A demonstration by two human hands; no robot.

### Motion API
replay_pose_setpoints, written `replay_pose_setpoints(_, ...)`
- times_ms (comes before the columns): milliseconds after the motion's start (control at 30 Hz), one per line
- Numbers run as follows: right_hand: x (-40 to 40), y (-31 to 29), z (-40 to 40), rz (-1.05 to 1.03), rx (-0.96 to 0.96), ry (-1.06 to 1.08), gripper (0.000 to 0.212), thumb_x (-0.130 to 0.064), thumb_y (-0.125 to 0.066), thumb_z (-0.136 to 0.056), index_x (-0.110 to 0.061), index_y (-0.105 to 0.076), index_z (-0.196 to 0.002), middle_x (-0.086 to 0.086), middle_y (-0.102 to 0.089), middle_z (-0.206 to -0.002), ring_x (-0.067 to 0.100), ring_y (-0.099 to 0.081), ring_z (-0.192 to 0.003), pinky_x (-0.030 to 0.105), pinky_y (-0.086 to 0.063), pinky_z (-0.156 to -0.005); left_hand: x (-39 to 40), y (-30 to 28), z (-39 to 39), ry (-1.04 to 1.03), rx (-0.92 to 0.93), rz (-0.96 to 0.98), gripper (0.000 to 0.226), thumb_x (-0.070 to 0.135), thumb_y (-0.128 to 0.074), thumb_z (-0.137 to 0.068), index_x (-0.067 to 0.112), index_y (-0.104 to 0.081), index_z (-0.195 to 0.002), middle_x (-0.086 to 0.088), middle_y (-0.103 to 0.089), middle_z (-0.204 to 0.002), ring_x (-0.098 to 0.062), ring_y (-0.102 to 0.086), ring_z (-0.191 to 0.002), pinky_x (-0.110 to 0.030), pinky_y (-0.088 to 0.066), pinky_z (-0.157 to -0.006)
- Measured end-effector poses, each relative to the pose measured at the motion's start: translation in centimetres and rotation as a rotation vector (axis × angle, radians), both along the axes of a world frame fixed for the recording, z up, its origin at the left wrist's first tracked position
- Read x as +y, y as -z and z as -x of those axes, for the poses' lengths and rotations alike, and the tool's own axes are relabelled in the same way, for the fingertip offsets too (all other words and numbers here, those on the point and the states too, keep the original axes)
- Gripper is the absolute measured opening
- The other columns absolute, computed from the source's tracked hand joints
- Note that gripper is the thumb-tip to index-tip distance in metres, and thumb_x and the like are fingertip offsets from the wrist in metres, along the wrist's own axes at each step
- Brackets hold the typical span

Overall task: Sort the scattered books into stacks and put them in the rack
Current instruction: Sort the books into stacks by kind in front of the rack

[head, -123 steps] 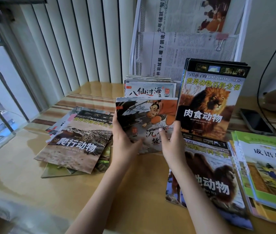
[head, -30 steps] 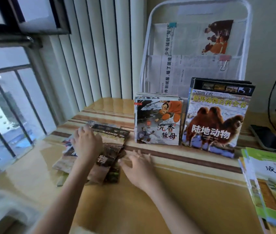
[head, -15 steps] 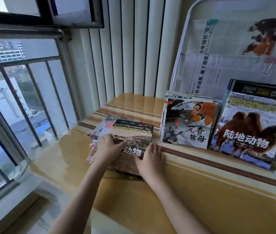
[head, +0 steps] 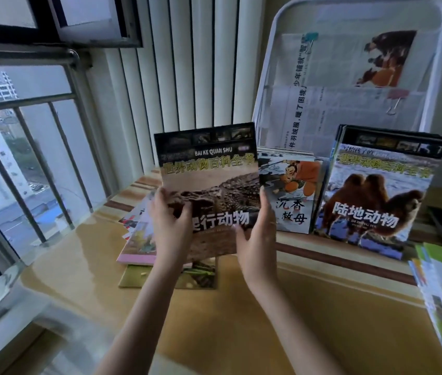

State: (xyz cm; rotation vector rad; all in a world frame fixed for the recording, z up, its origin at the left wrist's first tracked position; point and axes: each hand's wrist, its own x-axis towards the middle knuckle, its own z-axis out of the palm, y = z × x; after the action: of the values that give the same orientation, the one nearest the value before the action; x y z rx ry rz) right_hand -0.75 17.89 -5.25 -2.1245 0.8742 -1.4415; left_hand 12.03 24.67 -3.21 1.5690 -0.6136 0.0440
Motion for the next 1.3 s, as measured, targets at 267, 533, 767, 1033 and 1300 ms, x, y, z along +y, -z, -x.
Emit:
replay_pose_setpoints(267,-9.2,-2.5,11.8,0.063,-0.327,0.499,0.068,0.01,-0.056,-0.085,-0.008,-0.026,-0.143,0.014,-0.033,-0.148,0.012,-0.029,-0.134,-0.001,-0.02,-0.101,-11.2,-1.5,14.5,0.519,-0.342,-0.012,0.089,-0.003,-0.053,-0.088,0.009,0.01,-0.149,0.017,-0.009,-0.146,0.007,-0.01,-0.133,-0.006,-0.011,-0.108)
replay_pose_setpoints(533,-16.2,3.4,16.1,-0.093,-0.006,0.675,0.089,0.006,-0.052,-0.088,-0.033,-0.001,-0.15,0.004,0.002,-0.159,0.032,0.003,-0.145,0.054,-0.018,-0.113,-20.9,3.9,20.3,0.587,-0.63,-0.302,0.092,0.037,-0.043,-0.087,0.003,0.02,-0.144,-0.013,0.03,-0.15,-0.032,0.024,-0.141,-0.045,0.003,-0.118)
replay_pose_setpoints(767,-17.4,4.6,16.2,-0.087,0.183,0.562,0.092,0.009,-0.055,-0.083,-0.038,-0.011,-0.149,0.0,-0.004,-0.158,0.032,-0.004,-0.145,0.055,-0.028,-0.11,-22.1,6.7,20.2,0.397,-0.825,-0.326,0.099,0.015,-0.063,-0.082,0.023,0.007,-0.151,-0.011,0.026,-0.155,-0.034,0.019,-0.143,-0.048,0.003,-0.113)
replay_pose_setpoints(1033,-16.7,4.2,15.5,-0.068,0.209,0.566,0.087,-0.008,-0.071,-0.078,-0.03,-0.024,-0.148,0.009,-0.008,-0.158,0.039,-0.007,-0.144,0.051,-0.016,-0.114,-21.2,6.7,20.3,0.38,-0.82,-0.417,0.072,0.022,-0.045,-0.093,0.006,-0.005,-0.151,-0.018,0.014,-0.156,-0.032,0.018,-0.144,-0.047,-0.007,-0.118)
replay_pose_setpoints(1300,-11.9,1.7,11.8,0.209,-0.025,0.403,0.027,-0.001,-0.059,-0.085,-0.008,-0.06,-0.112,0.013,-0.056,-0.124,0.029,-0.047,-0.121,0.052,-0.036,-0.103,-14.4,4.1,16.5,0.311,-0.911,-0.251,0.046,0.023,-0.038,-0.091,0.003,-0.051,-0.13,-0.021,-0.045,-0.137,-0.033,-0.037,-0.128,-0.04,-0.034,-0.107)
